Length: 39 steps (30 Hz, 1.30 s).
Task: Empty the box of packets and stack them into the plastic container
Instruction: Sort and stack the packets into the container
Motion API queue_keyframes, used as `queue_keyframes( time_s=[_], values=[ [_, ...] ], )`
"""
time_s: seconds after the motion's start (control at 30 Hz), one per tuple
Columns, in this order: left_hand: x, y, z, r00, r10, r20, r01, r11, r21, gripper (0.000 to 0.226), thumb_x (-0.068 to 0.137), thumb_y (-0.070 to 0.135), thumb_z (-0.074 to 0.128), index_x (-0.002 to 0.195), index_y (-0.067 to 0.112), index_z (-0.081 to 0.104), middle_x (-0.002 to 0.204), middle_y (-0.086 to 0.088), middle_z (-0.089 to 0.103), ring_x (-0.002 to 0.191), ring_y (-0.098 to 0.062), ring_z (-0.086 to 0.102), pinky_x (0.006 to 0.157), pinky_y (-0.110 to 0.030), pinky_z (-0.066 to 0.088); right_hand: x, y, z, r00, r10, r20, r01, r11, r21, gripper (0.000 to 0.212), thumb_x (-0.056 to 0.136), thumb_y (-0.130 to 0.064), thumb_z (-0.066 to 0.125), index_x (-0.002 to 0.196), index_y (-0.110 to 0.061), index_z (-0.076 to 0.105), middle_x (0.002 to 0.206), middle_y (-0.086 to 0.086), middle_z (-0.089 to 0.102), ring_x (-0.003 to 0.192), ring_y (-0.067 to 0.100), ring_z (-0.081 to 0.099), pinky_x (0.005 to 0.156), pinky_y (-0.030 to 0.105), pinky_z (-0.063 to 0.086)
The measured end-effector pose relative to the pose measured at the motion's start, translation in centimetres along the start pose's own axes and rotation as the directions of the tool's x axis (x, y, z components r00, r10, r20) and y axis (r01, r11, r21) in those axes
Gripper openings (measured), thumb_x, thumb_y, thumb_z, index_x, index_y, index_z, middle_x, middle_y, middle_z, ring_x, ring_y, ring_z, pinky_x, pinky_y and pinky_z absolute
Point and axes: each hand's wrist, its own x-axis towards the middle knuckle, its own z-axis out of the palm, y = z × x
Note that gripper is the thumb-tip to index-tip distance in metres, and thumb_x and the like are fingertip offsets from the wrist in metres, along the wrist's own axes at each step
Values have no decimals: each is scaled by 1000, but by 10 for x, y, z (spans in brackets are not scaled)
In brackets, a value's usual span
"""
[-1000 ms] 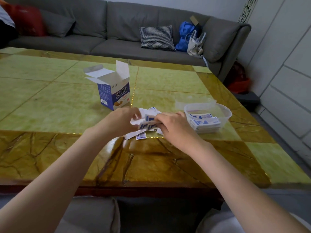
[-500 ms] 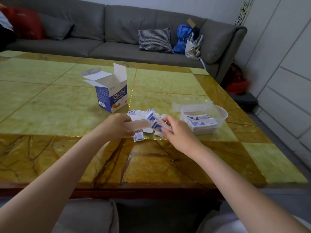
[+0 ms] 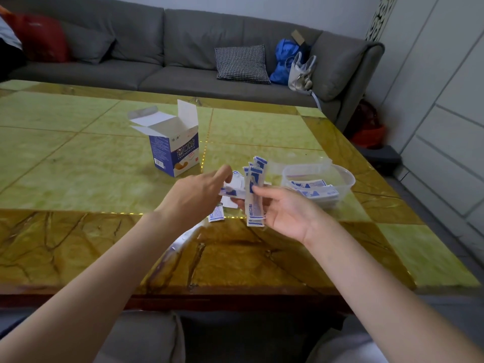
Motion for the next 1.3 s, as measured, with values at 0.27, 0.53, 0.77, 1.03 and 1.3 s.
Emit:
queue_keyframes(
  time_s=[0.27,0.53,0.77,1.03,1.3],
  values=[
    [8,-4,-6,962,-231,147,265,646,-715,14,85,15,62,98,11,63,76,9,62,58,1,55,54,-11,47,3,1,2,877,-472,-92,273,646,-712,11,93,-11,51,95,-16,60,102,6,67,90,18,65,81,33,52],
    [8,-10,-3,953,-239,187,303,803,-514,14,89,12,54,97,14,66,83,3,65,70,-6,57,58,-11,44,2,5,-4,816,-446,368,261,-284,-923,15,93,-6,47,104,-10,56,96,1,61,80,13,57,72,20,48],
    [-4,-14,18,866,-310,392,317,947,49,60,85,47,55,136,19,38,142,-7,38,130,-27,34,105,-38,34,6,17,-18,920,-216,326,194,-473,-860,33,93,0,40,118,-20,47,106,1,58,95,20,56,77,41,52],
    [4,-16,15,938,-306,161,286,949,134,22,94,25,47,108,12,57,102,-8,66,88,-25,63,69,-33,52,9,18,-20,927,-205,314,184,-480,-858,28,95,-5,38,114,-16,56,99,1,50,92,17,49,78,42,50],
    [-4,-31,4,969,-197,148,201,979,-17,17,84,31,63,93,18,67,95,1,64,83,-19,60,70,-33,52,7,9,-13,943,-194,270,178,-392,-902,35,95,-8,39,121,-21,58,110,2,56,102,22,54,88,38,46]
  ],
)
